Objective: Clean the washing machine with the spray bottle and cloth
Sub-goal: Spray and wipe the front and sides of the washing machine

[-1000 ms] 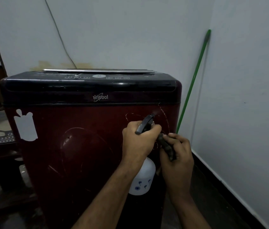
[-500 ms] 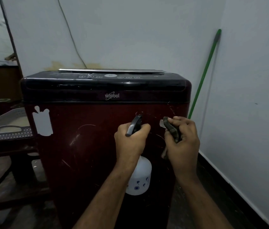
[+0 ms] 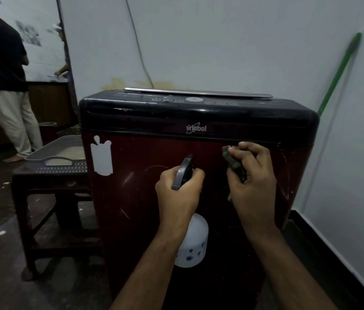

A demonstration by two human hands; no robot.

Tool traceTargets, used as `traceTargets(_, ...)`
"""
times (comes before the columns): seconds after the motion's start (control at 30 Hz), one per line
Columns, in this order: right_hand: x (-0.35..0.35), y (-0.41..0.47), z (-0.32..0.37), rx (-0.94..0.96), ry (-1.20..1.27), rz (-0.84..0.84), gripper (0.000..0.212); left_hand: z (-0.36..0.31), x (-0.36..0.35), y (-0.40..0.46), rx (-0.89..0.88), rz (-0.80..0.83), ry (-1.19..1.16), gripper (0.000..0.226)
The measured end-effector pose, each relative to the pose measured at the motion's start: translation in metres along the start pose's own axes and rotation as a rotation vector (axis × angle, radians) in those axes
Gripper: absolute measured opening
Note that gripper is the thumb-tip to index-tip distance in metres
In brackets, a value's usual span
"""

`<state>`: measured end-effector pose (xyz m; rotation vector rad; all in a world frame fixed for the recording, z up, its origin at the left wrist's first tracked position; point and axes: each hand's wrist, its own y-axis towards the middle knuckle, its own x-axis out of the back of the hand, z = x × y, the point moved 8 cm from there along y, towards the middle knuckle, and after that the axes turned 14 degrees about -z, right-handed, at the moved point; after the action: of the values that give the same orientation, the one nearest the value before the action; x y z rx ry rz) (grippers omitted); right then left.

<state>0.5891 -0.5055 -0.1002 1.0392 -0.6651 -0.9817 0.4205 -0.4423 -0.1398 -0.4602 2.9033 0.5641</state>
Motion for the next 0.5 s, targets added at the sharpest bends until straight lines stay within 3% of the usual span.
traceTargets(0.1, -0.018, -0.008, 0.014, 0.144, -0.098, 0.06, 0.038, 0.005, 0.017, 0.008, 0.008, -0.052, 0.027, 0.044)
traceTargets(0.2, -0.04, -0.013, 0.024, 0.259, -0.183, 0.112, 0.032, 0.012, 0.03, 0.017, 0.039, -0.09, 0.058, 0.038)
traceTargets(0.33, -0.053, -0.018, 0.023, 0.269, -0.27, 0.112, 0.033, 0.011, 0.041, 0.023, -0.007, -0.118, 0.058, 0.027)
traceTargets(0.5, -0.053, -0.021, 0.018, 0.266, -0.271, 0.107, 0.034, 0.011, 0.049, 0.024, -0.016, -0.127, 0.086, 0.03)
